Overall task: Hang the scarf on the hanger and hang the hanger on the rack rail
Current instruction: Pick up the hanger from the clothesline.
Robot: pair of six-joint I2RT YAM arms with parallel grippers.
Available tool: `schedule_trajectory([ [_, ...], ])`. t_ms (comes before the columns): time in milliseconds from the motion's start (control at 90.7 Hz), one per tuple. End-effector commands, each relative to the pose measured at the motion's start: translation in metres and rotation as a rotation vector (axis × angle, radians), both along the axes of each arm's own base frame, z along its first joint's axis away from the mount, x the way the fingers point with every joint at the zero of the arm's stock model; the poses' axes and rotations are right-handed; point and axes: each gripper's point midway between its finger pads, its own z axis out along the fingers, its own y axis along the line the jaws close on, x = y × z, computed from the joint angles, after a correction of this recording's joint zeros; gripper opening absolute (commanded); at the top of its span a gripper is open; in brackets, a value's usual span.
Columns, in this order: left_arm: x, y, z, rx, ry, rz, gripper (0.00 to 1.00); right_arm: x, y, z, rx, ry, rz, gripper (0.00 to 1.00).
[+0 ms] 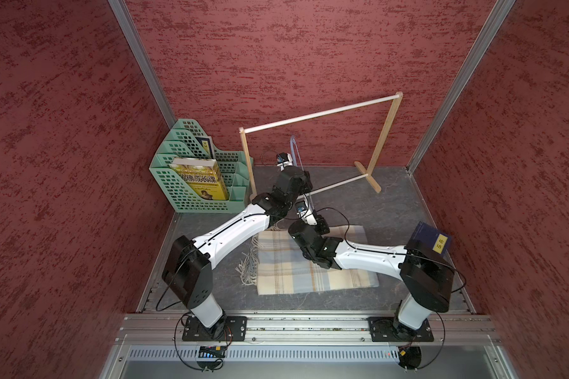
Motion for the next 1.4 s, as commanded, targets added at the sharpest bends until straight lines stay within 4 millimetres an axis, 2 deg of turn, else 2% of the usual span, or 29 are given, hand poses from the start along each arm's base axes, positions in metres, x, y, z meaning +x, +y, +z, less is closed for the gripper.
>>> schedule_trajectory([
  [0,0.012,0.008,0.016,0.002,-0.043,0.045,0.6,0.003,0.009,0.018,0.069,-0.034,-0.004,0.0],
  [66,0.015,0.011,0.017,0.006,-0.048,0.057,0.6,0.002,0.008,0.018,0.069,-0.034,-0.004,0.0],
  [154,0.017,0.014,0.021,0.012,-0.06,0.068,0.52,0.002,0.008,0.018,0.067,-0.035,-0.003,0.0],
  [231,0.019,0.014,0.026,0.013,-0.071,0.07,0.5,0.002,0.008,0.02,0.068,-0.036,-0.003,0.0],
  [518,0.027,0.013,0.029,0.025,-0.073,0.06,0.5,0.002,0.006,0.016,0.059,-0.032,-0.008,0.0],
  [959,0.033,0.009,0.013,0.044,-0.037,0.06,0.51,0.002,0.01,0.017,0.068,-0.034,0.008,0.0],
  [1080,0.034,0.011,0.015,0.043,-0.045,0.07,0.45,0.002,0.01,0.017,0.067,-0.034,0.008,0.0],
  [1245,0.036,0.012,0.019,0.042,-0.063,0.083,0.43,0.002,0.01,0.016,0.066,-0.033,0.007,0.0],
  [1389,0.039,0.012,0.016,0.042,-0.059,0.083,0.35,0.002,0.009,0.017,0.068,-0.034,0.006,0.0],
])
